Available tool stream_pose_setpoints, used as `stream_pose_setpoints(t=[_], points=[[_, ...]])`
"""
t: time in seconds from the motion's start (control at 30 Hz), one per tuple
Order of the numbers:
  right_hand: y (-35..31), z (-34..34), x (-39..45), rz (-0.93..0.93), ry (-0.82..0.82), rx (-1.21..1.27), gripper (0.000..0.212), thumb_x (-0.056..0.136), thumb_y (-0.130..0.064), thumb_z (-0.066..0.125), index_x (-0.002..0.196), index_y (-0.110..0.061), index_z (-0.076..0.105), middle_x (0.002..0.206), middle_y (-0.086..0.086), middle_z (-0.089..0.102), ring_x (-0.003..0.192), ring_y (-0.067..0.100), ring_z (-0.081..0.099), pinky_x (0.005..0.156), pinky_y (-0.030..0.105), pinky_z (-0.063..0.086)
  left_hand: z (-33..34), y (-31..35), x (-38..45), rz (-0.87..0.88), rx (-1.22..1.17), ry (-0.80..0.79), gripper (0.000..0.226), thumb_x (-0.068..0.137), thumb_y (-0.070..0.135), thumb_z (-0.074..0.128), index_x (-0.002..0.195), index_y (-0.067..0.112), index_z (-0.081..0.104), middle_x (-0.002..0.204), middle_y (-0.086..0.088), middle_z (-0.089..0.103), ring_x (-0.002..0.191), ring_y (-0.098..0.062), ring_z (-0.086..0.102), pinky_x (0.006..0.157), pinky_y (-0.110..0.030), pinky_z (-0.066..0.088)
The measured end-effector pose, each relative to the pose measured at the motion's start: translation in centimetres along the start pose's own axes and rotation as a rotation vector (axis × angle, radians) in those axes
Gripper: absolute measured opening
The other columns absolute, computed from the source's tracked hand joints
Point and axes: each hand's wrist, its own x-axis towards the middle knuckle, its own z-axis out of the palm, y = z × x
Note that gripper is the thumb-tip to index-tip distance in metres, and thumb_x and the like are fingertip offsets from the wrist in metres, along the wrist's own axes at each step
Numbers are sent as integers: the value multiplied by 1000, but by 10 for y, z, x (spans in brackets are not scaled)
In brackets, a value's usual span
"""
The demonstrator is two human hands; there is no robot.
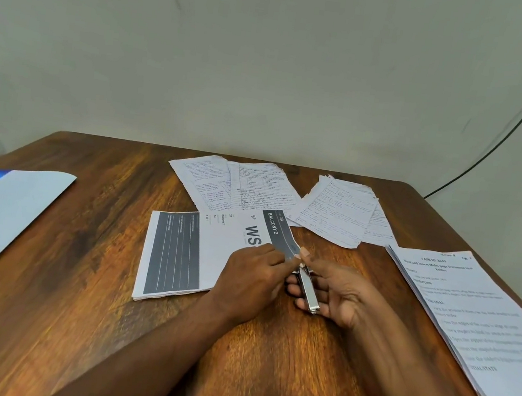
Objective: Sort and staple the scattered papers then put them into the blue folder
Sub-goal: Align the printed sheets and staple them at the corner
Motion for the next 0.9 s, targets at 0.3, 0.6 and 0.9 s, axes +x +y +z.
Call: stream_pose_setpoints(t=[0.3, 0.6, 0.9], points=[[3, 3, 3, -14, 68, -7, 45, 89, -42, 78, 107, -1, 74, 95, 17, 80, 71, 23, 78, 55, 33, 62, 0, 1, 0, -67, -18, 9, 13, 85, 15, 72, 75, 19, 64, 69, 2, 61, 65, -20, 55, 52, -38, 44], [5, 0, 1, -13, 65, 15, 45, 88, -41, 79, 105, 0, 74, 94, 17, 80, 75, 23, 77, 60, 35, 64, -4, 4, 1, 1, 20, 14, 22, 82, 5, 74, 70, 17, 58, 69, 0, 59, 64, -21, 52, 52, -35, 35], [4, 3, 2, -16, 78, 24, 41, 90, -37, 78, 104, 1, 72, 91, 19, 79, 74, 25, 77, 62, 39, 64, -6, 6, 1, 47, 52, 13, 22, 82, 5, 71, 69, 17, 57, 68, -1, 58, 63, -22, 51, 51, -35, 33]])
